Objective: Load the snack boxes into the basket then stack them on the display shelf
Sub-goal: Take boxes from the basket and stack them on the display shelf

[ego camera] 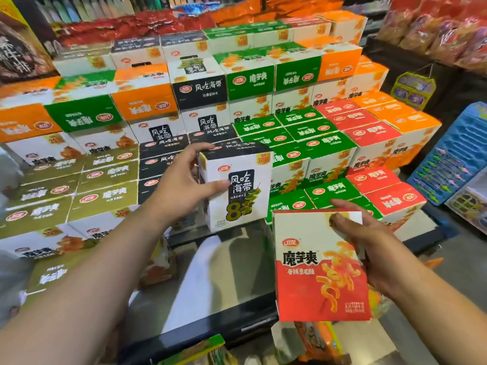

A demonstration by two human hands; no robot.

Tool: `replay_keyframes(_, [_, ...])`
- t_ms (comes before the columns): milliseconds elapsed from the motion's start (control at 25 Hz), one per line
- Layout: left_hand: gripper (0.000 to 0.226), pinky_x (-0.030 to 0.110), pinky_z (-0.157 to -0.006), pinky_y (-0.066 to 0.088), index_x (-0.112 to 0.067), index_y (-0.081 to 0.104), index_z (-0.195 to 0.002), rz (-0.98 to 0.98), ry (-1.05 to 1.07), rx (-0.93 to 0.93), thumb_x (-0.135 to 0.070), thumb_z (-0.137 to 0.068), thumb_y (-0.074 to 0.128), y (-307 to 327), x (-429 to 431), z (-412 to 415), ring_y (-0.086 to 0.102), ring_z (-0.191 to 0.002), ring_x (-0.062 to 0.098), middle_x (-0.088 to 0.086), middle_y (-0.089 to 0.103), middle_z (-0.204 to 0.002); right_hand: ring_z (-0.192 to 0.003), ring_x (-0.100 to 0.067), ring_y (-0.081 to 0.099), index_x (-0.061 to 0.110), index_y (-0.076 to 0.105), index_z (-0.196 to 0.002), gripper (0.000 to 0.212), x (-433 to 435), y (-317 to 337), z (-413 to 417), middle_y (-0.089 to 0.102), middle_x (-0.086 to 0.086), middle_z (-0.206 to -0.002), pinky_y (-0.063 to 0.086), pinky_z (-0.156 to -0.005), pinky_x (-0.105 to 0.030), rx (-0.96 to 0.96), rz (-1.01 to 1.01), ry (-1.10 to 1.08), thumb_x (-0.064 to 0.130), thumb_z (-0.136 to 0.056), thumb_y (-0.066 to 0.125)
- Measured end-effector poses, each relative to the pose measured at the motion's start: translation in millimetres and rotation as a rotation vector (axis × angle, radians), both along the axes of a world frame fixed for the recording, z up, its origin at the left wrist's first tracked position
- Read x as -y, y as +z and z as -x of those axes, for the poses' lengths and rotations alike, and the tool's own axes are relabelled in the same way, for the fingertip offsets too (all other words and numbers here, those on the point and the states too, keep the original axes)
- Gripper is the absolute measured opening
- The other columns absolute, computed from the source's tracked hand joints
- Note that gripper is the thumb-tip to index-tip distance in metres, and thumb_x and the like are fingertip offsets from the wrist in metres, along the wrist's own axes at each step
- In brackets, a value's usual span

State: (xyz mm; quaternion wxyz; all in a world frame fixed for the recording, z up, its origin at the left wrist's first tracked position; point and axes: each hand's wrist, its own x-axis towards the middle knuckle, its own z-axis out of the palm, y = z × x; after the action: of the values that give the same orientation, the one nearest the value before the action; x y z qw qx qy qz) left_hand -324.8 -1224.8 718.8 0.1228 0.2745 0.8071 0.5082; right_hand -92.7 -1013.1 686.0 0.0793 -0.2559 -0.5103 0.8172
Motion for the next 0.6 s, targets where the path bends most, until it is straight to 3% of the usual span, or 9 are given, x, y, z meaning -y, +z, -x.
replay_keyframes(80, [0.065,0.011,-0.077,0.052,-0.042,0.048,-0.120,0.022,-0.011,-0.031,-0.021,-0.071,0.086,0.4,0.5,8.8,0.066,-0.085,-0.010,-0.018,0.068,-0.099,-0.094,-0.037,0.071,0.033,0.066,-0.112,0.098,1.3,-5.2,3.7,0.073,-0.012,-0.107,0.060,-0.068,-0.049,0.000,0.015,-0.010,0.045,-0.020,0.098])
replay_keyframes(200, [0.065,0.037,-0.081,0.059,-0.051,0.046,-0.115,0.024,0.014,0.008,-0.030,-0.068,0.086,-2.9,2.0,26.8,0.070,-0.090,0.003,-0.011,0.072,-0.101,-0.094,-0.036,0.071,0.031,0.066,-0.111,0.100,2.9,-9.6,10.8,0.073,-0.013,-0.108,0.060,-0.067,-0.047,-0.021,0.033,-0.032,0.044,-0.018,0.099])
replay_keyframes(280, [0.064,0.044,-0.081,0.059,-0.053,0.043,-0.111,0.065,0.020,-0.011,-0.031,-0.069,0.086,-4.0,1.6,35.6,0.070,-0.095,0.009,-0.007,0.070,-0.109,-0.094,-0.037,0.071,0.030,0.065,-0.113,0.101,5.0,-10.9,15.5,0.072,-0.014,-0.108,0.060,-0.067,-0.047,-0.035,0.043,-0.041,0.043,-0.019,0.099])
replay_keyframes(440, [0.072,0.041,-0.086,0.058,-0.040,0.039,-0.121,0.161,0.019,-0.127,-0.028,-0.069,0.088,-7.2,-3.4,43.8,0.064,-0.104,0.011,-0.004,0.053,-0.131,-0.096,-0.038,0.070,0.029,0.064,-0.111,0.099,8.6,-13.2,22.3,0.072,-0.014,-0.110,0.059,-0.070,-0.049,-0.039,0.075,-0.062,0.040,-0.020,0.100])
replay_keyframes(520, [0.074,0.041,-0.094,0.053,-0.030,0.041,-0.129,0.280,0.018,-0.260,-0.028,-0.071,0.086,-10.2,-6.9,44.4,0.053,-0.111,0.014,-0.005,0.041,-0.130,-0.097,-0.038,0.070,0.028,0.064,-0.111,0.099,9.4,-15.3,25.2,0.072,-0.014,-0.110,0.059,-0.074,-0.050,-0.032,0.081,-0.071,0.040,-0.019,0.100])
replay_keyframes(600, [0.074,0.038,-0.101,0.044,-0.024,0.040,-0.134,0.383,0.007,-0.352,-0.032,-0.074,0.084,-12.6,-9.0,44.4,0.047,-0.119,0.018,0.002,0.041,-0.135,-0.097,-0.039,0.070,0.028,0.064,-0.110,0.097,9.8,-17.1,27.5,0.072,-0.015,-0.110,0.059,-0.074,-0.050,-0.032,0.099,-0.072,0.040,-0.020,0.100])
